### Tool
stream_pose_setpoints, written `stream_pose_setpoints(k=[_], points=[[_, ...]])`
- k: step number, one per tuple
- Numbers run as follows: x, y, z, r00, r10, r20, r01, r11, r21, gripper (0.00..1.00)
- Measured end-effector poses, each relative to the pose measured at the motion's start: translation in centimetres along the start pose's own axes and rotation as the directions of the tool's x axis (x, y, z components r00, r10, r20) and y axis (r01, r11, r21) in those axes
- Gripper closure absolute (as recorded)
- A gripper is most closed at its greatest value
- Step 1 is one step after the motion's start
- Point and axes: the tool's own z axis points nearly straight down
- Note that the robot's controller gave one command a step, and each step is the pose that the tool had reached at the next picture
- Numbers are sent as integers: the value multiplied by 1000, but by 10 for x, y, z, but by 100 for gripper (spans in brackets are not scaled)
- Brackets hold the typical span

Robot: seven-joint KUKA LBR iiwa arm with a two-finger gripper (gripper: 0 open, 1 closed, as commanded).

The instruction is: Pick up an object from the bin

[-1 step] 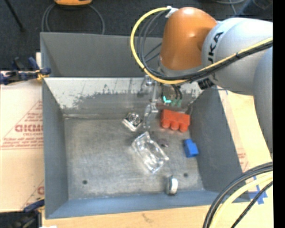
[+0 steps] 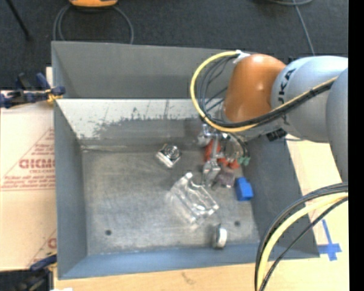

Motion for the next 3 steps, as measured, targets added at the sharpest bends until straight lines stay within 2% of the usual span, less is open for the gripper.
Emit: stream_pose_setpoints(k=[1, 2, 3], points=[[-4, -20, 0, 986, 168, -3, -168, 986, 0, 0], [-25, -65, 3, 989, 148, -2, -148, 989, 3, 0], [-23, -74, 31, 959, 284, -10, -284, 959, -1, 0]])
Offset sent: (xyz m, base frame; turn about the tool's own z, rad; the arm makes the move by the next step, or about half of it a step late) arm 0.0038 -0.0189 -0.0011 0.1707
